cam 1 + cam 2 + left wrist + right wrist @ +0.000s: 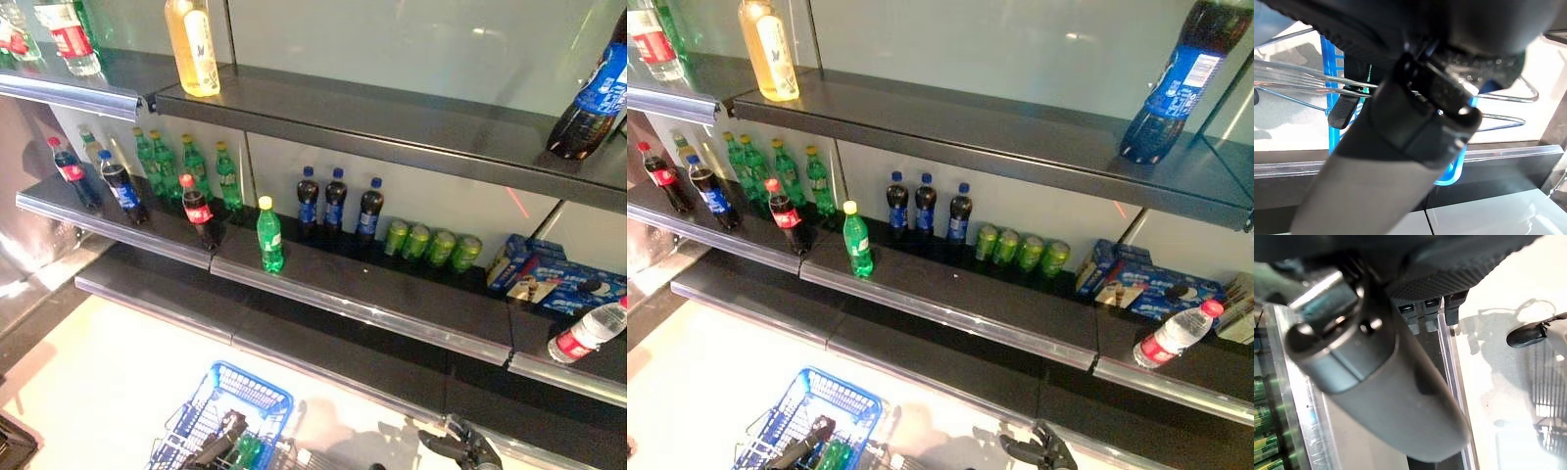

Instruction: Pick up the drink and place into the basket.

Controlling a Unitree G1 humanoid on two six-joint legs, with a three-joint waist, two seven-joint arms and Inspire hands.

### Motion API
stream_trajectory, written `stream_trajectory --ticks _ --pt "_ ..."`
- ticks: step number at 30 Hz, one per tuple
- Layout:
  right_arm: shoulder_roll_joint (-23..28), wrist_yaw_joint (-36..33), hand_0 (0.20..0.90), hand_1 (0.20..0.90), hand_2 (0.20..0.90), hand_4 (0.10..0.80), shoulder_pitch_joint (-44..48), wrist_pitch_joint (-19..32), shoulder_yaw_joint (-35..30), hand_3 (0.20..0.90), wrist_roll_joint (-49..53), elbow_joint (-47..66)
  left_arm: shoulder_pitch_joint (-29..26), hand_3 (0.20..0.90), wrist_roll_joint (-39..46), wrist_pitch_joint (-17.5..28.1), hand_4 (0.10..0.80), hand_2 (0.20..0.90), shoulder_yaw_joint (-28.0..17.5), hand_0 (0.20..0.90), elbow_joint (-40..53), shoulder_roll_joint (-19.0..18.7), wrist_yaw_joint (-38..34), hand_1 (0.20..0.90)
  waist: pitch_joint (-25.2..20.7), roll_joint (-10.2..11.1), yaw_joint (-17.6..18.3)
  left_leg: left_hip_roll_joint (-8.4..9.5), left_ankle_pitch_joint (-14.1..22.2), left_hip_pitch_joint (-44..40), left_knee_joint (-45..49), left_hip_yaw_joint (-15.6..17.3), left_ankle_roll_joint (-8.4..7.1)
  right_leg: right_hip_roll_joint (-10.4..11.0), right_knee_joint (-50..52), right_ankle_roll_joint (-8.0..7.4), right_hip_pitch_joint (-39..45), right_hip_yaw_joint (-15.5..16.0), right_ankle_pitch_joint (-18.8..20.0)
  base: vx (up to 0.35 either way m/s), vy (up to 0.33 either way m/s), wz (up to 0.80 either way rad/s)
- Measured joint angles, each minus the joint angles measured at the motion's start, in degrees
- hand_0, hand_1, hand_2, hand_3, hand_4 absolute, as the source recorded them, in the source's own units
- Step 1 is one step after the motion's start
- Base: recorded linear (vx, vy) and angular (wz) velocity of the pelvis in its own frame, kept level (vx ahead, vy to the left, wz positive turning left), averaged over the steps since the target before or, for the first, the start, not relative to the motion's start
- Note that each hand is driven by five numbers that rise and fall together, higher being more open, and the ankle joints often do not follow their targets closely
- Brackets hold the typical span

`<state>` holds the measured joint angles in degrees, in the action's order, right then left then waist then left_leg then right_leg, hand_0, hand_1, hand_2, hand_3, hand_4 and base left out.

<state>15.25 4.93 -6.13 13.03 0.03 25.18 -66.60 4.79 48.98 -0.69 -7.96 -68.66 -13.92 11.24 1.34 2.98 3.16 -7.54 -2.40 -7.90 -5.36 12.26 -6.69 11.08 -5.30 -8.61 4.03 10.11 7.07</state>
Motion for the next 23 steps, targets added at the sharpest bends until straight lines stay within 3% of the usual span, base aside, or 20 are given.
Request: stream_trajectory --ticks 7,23 --pt "0.00 2.33 0.900 0.900 0.900 0.800 -0.13 -3.11 0.14 0.900 -1.05 -4.12 -0.33 0.200 -2.47 0.06 0.100 0.300 0.40 0.300 -0.69 -0.14 0.98 0.300 -0.06 -0.09 0.01 -0.04 0.01 -0.04 0.00 -0.03 -0.01 -0.02 0.00 0.28 0.08 0.09 -0.18 0.000 0.000 0.00" --pt "-0.01 3.59 0.900 0.900 0.900 0.800 -0.08 -3.82 0.56 0.900 -2.00 -4.25 -1.11 0.200 -4.92 -0.13 0.100 0.300 2.93 0.300 -1.26 -0.19 2.12 0.300 -0.10 -0.22 0.01 -0.05 0.02 0.00 0.00 -0.05 -0.02 -0.03 0.00 0.27 0.04 0.12 -0.19 0.002 0.000 0.00"
